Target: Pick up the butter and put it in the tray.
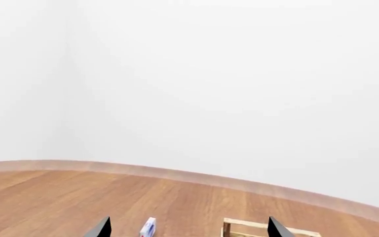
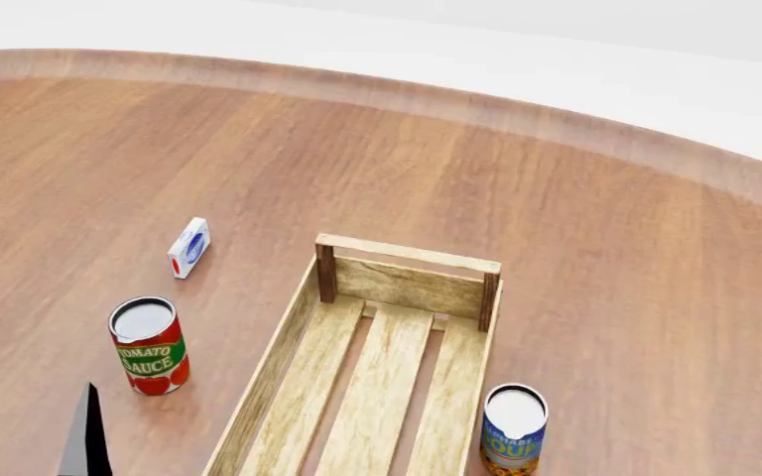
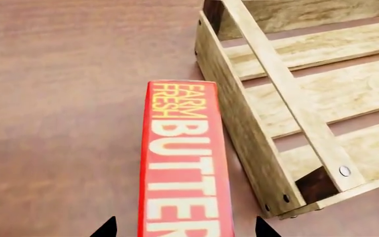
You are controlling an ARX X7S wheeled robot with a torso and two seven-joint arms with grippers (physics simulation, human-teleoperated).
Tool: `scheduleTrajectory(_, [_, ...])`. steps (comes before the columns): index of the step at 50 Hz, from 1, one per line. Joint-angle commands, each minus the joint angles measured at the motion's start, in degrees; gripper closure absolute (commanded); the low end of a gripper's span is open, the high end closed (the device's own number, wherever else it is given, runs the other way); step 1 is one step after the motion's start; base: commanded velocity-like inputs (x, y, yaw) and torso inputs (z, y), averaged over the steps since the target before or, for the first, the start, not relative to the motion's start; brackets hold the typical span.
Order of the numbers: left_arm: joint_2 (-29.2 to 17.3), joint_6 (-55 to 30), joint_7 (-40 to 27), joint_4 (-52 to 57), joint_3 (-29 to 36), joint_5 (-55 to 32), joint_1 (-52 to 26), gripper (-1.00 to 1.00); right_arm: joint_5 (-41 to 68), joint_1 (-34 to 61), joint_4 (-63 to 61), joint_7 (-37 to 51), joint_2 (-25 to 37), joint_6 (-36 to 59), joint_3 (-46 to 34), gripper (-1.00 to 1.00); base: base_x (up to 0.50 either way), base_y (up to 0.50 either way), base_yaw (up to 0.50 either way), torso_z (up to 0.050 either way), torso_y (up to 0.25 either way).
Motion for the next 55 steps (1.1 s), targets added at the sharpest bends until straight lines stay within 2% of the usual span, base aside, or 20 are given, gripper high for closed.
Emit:
scheduleTrajectory(1, [0.4, 0.3, 0.5, 0.0, -0.5, 0.1, 0.0, -1.0, -1.6, 0.4, 3.9, -1.7, -2.2, -1.5, -1.0, -1.0, 0.0, 0.0, 0.0, 0.0, 0.0])
scheduleTrajectory(21, [0.1, 0.6, 0.3, -0.5, -0.2, 0.1, -0.2, -1.0, -2.4, 0.6, 6.2, -1.4, -2.9, -0.8, -1.9, -1.0, 0.0, 0.0, 0.0, 0.0, 0.0])
scheduleTrajectory(22, [0.1, 0.7, 0.3, -0.5, -0.2, 0.1, -0.2, -1.0, -2.3, 0.6, 6.2, -1.4, -2.9, -0.9, -1.8, 1.0, 0.0, 0.0, 0.0, 0.0, 0.0])
scheduleTrajectory(40, [-0.1, 1.1, 0.1, -0.8, 0.1, 0.0, -0.3, -1.0, -2.9, 0.7, 5.3, -1.5, -2.6, -1.8, -2.3, 1.0, 0.0, 0.0, 0.0, 0.0, 0.0])
scheduleTrajectory(48, [-0.3, 1.0, -0.2, -0.6, 0.2, 0.1, -0.2, -1.0, -1.4, -1.0, -1.5, -0.1, 0.0, -2.7, -0.5, 1.0, 0.0, 0.0, 0.0, 0.0, 0.0])
scheduleTrajectory(55, [-0.4, 1.0, -0.4, -0.3, 0.2, 0.0, -0.1, -1.0, 1.6, -6.9, -8.2, 4.1, 3.5, -7.3, 3.8, 1.0, 0.0, 0.0, 0.0, 0.0, 0.0])
